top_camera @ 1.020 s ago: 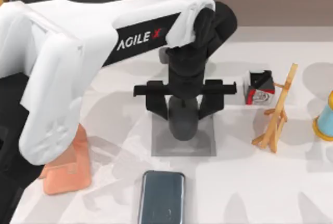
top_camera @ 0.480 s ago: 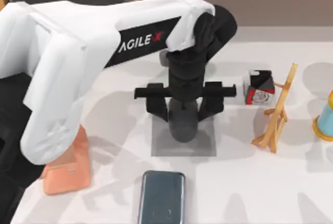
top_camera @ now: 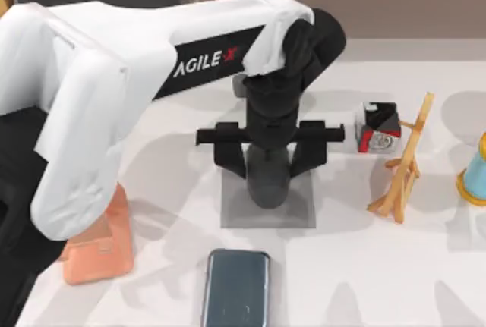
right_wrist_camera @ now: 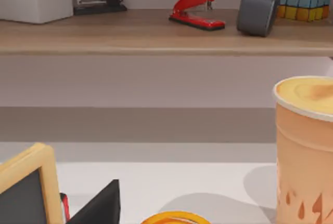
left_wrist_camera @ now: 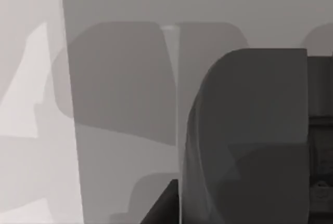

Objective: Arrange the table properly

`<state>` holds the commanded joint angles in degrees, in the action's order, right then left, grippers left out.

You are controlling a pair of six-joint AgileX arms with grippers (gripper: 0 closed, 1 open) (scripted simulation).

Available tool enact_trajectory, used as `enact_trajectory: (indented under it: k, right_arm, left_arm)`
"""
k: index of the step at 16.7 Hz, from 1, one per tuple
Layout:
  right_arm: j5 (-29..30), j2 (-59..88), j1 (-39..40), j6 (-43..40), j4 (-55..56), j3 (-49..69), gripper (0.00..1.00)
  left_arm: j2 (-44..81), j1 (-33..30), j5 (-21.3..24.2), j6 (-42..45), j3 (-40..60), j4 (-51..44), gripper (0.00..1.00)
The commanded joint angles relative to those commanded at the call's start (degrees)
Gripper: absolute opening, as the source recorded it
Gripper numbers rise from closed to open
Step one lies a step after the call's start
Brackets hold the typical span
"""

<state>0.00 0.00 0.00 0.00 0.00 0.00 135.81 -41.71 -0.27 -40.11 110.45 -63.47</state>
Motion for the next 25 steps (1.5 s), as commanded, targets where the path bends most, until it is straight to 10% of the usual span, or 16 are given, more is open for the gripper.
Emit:
enact_trajectory:
  k: [5, 16, 25]
  right_arm:
    - [0.0, 0.0, 0.0, 0.0, 0.0, 0.0, 1.0]
    - [0.0, 0.0, 0.0, 0.0, 0.0, 0.0, 1.0]
    - [0.0, 0.0, 0.0, 0.0, 0.0, 0.0, 1.0]
  left_arm:
    - [0.0, 0.0, 0.0, 0.0, 0.0, 0.0, 1.0]
    - [-1.9, -0.6, -0.1, -0.5, -1.5, 0.3, 1.0]
    - [-21.5, -9.6, -0.8, -7.0, -26.4, 4.4, 1.0]
